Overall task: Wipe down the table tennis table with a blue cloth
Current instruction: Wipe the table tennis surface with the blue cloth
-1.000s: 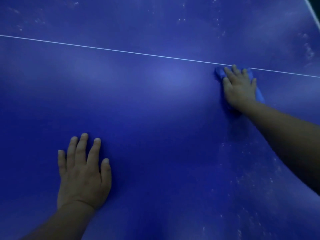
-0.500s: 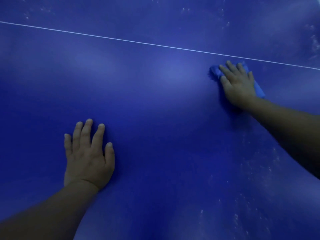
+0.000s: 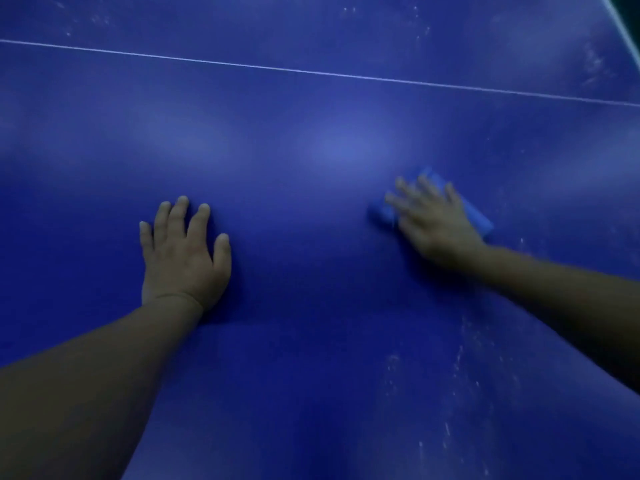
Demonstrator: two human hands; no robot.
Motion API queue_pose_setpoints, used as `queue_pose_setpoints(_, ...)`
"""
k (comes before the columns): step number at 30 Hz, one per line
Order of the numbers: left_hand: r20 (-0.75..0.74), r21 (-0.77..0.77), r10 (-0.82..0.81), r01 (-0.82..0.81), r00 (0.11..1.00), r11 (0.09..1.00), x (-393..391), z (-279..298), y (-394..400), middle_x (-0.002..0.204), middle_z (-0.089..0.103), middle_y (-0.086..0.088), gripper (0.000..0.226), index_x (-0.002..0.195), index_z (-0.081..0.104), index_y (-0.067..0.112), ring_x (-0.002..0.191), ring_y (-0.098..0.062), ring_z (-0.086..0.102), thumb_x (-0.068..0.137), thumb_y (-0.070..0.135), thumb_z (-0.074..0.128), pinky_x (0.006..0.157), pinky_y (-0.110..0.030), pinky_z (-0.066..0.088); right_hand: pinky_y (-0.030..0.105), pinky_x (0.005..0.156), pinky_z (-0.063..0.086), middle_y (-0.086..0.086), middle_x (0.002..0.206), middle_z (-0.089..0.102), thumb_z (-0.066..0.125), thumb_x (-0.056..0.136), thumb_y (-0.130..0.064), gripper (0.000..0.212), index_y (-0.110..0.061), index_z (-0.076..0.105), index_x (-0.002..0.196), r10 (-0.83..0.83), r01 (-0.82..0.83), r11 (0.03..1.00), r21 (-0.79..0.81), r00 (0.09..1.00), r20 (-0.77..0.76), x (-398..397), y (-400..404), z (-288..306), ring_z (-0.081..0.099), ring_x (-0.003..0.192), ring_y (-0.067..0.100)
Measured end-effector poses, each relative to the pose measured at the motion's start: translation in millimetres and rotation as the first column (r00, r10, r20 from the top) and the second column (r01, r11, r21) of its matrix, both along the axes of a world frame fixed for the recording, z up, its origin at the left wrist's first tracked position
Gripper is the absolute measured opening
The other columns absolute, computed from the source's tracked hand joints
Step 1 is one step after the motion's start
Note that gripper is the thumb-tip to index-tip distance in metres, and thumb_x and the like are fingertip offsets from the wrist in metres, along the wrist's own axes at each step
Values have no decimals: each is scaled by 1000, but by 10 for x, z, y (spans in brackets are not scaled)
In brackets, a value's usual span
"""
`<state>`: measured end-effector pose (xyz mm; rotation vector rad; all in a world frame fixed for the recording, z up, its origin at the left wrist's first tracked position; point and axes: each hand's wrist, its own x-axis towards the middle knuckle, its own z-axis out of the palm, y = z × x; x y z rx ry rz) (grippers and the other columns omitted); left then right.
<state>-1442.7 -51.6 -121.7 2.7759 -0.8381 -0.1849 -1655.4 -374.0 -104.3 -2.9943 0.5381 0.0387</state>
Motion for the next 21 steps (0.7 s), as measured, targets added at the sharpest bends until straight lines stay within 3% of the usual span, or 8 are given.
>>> queue_pose_setpoints(3, -45, -31, -22, 20, 999, 999, 57, 20, -4, 162, 18, -11, 75, 150, 35, 13, 152, -26, 4, 89, 56, 26, 121, -50, -5, 62, 118, 8, -5, 164, 22, 35, 104, -37, 50, -35, 31, 154, -298, 297, 954, 46, 954, 18, 343, 220, -6, 12, 152, 28)
queue_pose_setpoints(6, -151, -152, -44, 21, 988, 988, 37, 110, 106, 164, 14, -11, 77, 152, 30, 10, 152, -24, 2, 89, 54, 27, 122, -48, -6, 66, 114, 9, -1, 160, 33, 42, 98, -40, 51, -33, 41, 149, 192, -193, 981, 20, 980, 50, -128, 1218, -109, 20, 150, 34)
queue_pose_setpoints(11, -46, -227, -254, 237, 966, 945, -702, 203, 831, 158, 28, -18, 67, 146, 40, 1, 149, -31, 18, 96, 43, 32, 122, -49, 5, 61, 119, 2, -8, 163, 24, 29, 104, -47, 49, -40, 31, 152, 689, -680, 724, 116, 722, -71, -1220, 1793, -55, 9, 153, 29)
queue_pose_setpoints(13, -20, -195, -348, 338, 937, 921, -1075, 210, 1186, 155, 35, -19, 65, 142, 46, -1, 147, -34, 24, 99, 44, 31, 121, -51, 10, 64, 116, 11, -2, 158, 35, 42, 99, -42, 49, -35, 42, 148, 544, -544, 839, 10, 838, -32, -973, 1351, -29, 23, 149, 35)
queue_pose_setpoints(15, -35, -132, -390, 383, 920, 914, -1352, 206, 1504, 155, 36, -17, 68, 141, 48, 0, 147, -32, 25, 102, 49, 22, 122, -48, 9, 64, 116, 11, 0, 161, 31, 43, 102, -36, 48, -36, 37, 149, 91, -91, 996, 22, 996, 0, -622, 886, 18, 19, 150, 34)
queue_pose_setpoints(17, -59, -86, -401, 396, 914, 914, -1540, 182, 1756, 156, 35, -14, 69, 142, 48, 2, 148, -30, 23, 102, 50, 19, 122, -49, 9, 61, 119, 5, -5, 164, 22, 34, 105, -38, 48, -38, 31, 153, -247, 245, 966, 79, 969, 12, -397, 704, 46, 10, 152, 27)
queue_pose_setpoints(19, -58, -37, -427, 425, 902, 904, -1638, 155, 1907, 157, 33, -13, 68, 143, 47, 2, 149, -30, 22, 102, 49, 19, 121, -51, 10, 61, 119, 4, -5, 164, 23, 31, 103, -41, 49, -36, 33, 152, -245, 244, 968, 58, 969, 10, -407, 962, -1, 12, 152, 28)
queue_pose_setpoints(21, -48, -8, -452, 452, 891, 892, -1664, 135, 1989, 158, 31, -14, 67, 144, 46, 3, 149, -32, 20, 102, 48, 18, 121, -53, 10, 64, 116, 10, -2, 161, 31, 34, 98, -44, 53, -35, 40, 149, 12, -12, 1000, 6, 1000, 21, -739, 1551, -66, 20, 150, 33)
